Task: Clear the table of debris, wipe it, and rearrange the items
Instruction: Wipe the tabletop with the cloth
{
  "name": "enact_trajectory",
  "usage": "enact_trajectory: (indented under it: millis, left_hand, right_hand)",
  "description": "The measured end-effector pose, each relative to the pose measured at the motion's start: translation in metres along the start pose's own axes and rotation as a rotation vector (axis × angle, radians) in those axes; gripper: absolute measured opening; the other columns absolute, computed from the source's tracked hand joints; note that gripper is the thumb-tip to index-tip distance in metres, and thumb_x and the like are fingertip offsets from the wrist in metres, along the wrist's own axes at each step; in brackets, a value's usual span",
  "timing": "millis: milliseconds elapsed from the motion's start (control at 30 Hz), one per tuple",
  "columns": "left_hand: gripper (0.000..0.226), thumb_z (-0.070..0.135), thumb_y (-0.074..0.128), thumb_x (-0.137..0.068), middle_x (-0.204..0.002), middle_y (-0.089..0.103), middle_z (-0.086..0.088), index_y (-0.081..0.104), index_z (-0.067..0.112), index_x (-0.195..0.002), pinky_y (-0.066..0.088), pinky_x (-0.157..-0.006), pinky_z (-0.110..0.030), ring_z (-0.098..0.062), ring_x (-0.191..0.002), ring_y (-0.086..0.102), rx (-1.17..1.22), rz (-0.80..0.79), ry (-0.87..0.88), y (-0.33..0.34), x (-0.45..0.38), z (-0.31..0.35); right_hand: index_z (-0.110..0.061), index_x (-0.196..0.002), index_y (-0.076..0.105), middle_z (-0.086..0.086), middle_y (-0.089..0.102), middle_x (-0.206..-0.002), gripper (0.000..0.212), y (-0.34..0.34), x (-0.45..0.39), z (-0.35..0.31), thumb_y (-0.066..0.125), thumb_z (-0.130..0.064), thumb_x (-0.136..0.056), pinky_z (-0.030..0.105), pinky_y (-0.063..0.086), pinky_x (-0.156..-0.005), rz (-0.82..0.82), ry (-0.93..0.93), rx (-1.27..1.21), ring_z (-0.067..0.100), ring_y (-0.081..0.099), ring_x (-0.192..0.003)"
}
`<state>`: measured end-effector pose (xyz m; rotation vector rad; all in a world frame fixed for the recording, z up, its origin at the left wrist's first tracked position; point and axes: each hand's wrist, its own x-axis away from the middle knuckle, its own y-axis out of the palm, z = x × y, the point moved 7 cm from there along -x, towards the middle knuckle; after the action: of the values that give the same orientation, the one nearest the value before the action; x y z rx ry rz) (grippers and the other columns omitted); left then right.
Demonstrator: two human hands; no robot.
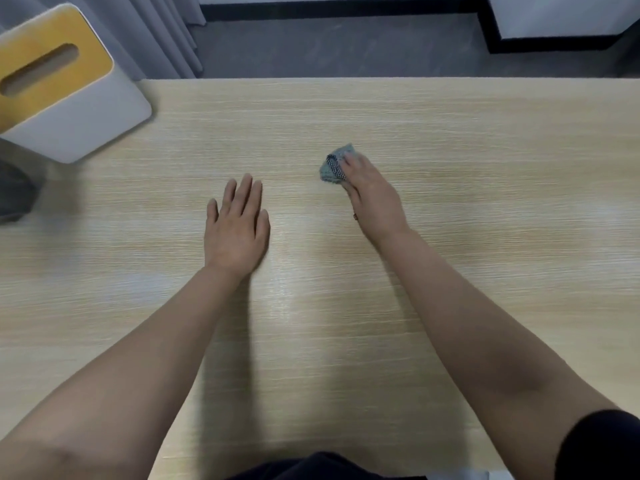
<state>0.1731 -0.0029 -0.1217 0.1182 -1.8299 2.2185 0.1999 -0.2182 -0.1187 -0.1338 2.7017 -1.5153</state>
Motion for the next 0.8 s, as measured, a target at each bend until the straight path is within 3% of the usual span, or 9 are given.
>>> enact_trajectory:
  millis: [67,200,233,333,500,567,733,800]
  left_hand:
    - [0.052,0.033,0.021,-0.101,-0.158,0.003,0.004,0.011,0.021,-0.151,0.002,-0.117,-0.043,-0.016,-0.146,-0.003,0.013,0.008,-0.017,-0.002,-0.007,-0.002]
    - [0.052,0.033,0.022,-0.100,-0.158,0.005,0.003,0.015,0.020,-0.151,0.004,-0.116,-0.043,-0.017,-0.146,0.000,-0.005,0.025,-0.006,-0.007,-0.021,-0.007]
    - [0.052,0.034,0.021,-0.100,-0.158,0.006,0.003,0.016,0.021,-0.150,0.004,-0.116,-0.043,-0.017,-0.146,0.001,-0.013,0.033,-0.005,-0.009,-0.025,-0.010]
    - [0.056,0.039,0.013,-0.096,-0.158,0.007,0.004,0.016,0.023,-0.150,0.003,-0.116,-0.041,-0.017,-0.146,0.001,-0.044,0.040,0.023,-0.009,-0.030,-0.015]
    - [0.056,0.039,0.014,-0.095,-0.158,0.006,0.008,0.017,0.027,-0.149,-0.002,-0.117,-0.038,-0.013,-0.145,-0.002,0.012,0.049,0.003,-0.007,-0.029,-0.016]
    - [0.056,0.039,0.016,-0.095,-0.157,0.009,0.008,0.019,0.027,-0.149,-0.001,-0.117,-0.038,-0.013,-0.145,0.000,0.030,0.059,0.002,-0.009,-0.030,-0.017]
    - [0.059,0.042,0.015,-0.092,-0.157,0.014,0.007,0.023,0.026,-0.148,0.001,-0.117,-0.038,-0.013,-0.145,0.004,0.047,0.081,0.006,-0.010,-0.029,-0.016]
    - [0.058,0.042,0.016,-0.093,-0.156,0.014,0.008,0.024,0.026,-0.148,0.001,-0.117,-0.038,-0.012,-0.145,0.004,0.067,0.081,0.007,-0.011,-0.030,-0.017]
  right_hand:
    - [-0.020,-0.142,0.038,0.000,0.032,-0.151,0.042,0.009,0.003,-0.010,0.040,-0.019,-0.100,0.029,0.018,-0.116,0.002,0.009,-0.029,0.015,0.023,-0.141]
    - [-0.019,-0.136,0.047,0.000,0.045,-0.143,0.042,0.036,0.034,-0.057,0.051,-0.013,-0.094,0.030,0.032,-0.109,-0.209,-0.534,-0.017,0.020,0.039,-0.134]
    - [-0.017,-0.134,0.050,0.001,0.047,-0.141,0.042,0.036,0.028,-0.053,0.053,-0.012,-0.093,0.028,0.032,-0.107,-0.239,-0.590,-0.009,0.021,0.041,-0.133]
    - [-0.018,-0.137,0.046,0.002,0.040,-0.146,0.041,0.026,-0.015,-0.025,0.044,-0.013,-0.096,0.030,0.023,-0.114,-0.235,-0.393,-0.010,0.020,0.033,-0.137]
    - [-0.014,-0.139,0.042,0.001,0.035,-0.149,0.041,-0.013,-0.072,0.019,0.043,-0.014,-0.099,0.029,0.022,-0.114,0.044,0.075,-0.017,0.017,0.025,-0.141]
    - [-0.014,-0.140,0.041,0.002,0.035,-0.149,0.041,-0.009,-0.071,0.013,0.042,-0.015,-0.099,0.029,0.022,-0.114,0.098,0.121,-0.029,0.018,0.025,-0.141]
    - [-0.010,-0.131,0.053,0.006,0.049,-0.139,0.039,0.034,-0.033,-0.053,0.053,-0.012,-0.093,0.034,0.033,-0.108,-0.113,-0.424,-0.012,0.025,0.041,-0.133]
    - [-0.015,-0.133,0.052,0.003,0.048,-0.140,0.039,0.032,-0.045,-0.045,0.053,-0.013,-0.093,0.033,0.032,-0.108,-0.171,-0.500,0.027,0.023,0.042,-0.132]
